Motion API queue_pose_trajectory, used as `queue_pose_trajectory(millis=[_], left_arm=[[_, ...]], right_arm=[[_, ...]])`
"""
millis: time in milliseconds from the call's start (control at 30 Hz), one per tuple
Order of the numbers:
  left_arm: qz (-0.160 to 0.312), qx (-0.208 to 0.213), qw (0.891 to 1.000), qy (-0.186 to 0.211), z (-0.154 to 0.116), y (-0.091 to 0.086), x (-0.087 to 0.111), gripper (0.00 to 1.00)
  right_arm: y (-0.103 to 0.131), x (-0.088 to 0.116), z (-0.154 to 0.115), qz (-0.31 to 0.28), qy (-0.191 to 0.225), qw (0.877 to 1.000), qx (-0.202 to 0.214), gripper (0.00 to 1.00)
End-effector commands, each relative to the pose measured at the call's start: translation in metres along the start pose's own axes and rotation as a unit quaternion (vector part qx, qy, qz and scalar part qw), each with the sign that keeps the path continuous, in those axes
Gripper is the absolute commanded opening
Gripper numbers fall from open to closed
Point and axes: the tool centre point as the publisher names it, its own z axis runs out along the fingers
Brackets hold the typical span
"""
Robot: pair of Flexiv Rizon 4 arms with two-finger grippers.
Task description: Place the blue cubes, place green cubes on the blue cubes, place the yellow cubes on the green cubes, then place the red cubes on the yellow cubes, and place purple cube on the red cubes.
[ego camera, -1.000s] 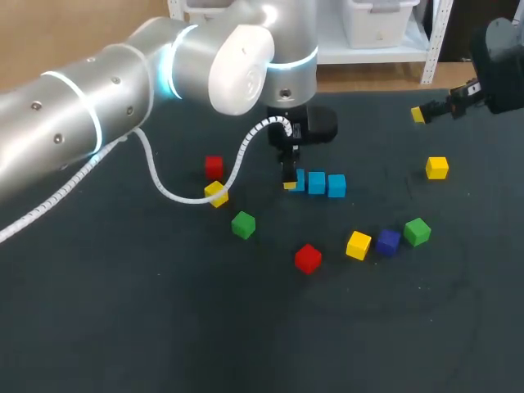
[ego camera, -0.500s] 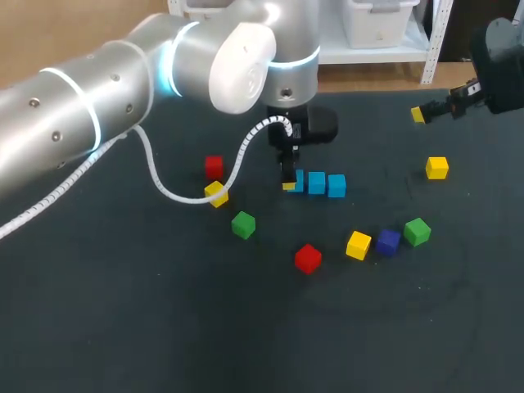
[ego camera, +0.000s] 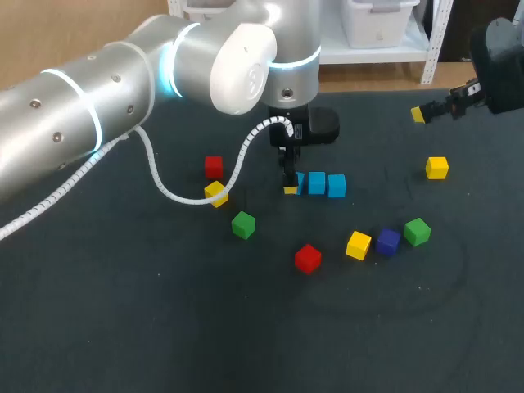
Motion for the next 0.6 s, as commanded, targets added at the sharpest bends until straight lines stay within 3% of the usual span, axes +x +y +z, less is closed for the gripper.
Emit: queue_pose_trajectory(millis=[33, 367, 400, 467, 500, 600], left_arm=[[0.001, 0.005, 1.000, 0.000, 0.0021, -0.0002, -0.0013, 1.00], [-0.012, 0.004, 1.000, -0.002, 0.0038, -0.0005, 0.0009, 1.00], [-0.013, 0.004, 1.000, -0.002, 0.0037, 0.0003, 0.0015, 0.92], [-0.015, 0.002, 1.000, -0.004, 0.0033, 0.0016, 0.0021, 0.53], [-0.015, 0.001, 1.000, -0.005, 0.0030, 0.0020, 0.0021, 0.42], [-0.013, 0.000, 1.000, -0.006, 0.0019, 0.0025, 0.0012, 0.31]], right_arm=[[0.0017, 0.0007, 0.0000, 0.000, -0.001, 1.000, 0.004, 1.00], [0.0017, 0.0007, 0.0000, 0.000, -0.001, 1.000, 0.004, 1.00], [0.0017, 0.0007, 0.0000, 0.000, -0.001, 1.000, 0.004, 1.00], [0.0017, 0.0007, 0.0000, 0.000, -0.001, 1.000, 0.004, 1.00], [0.0017, 0.0007, 0.0000, 0.000, -0.001, 1.000, 0.004, 1.00], [0.0017, 0.0007, 0.0000, 0.000, -0.001, 1.000, 0.004, 1.00]])
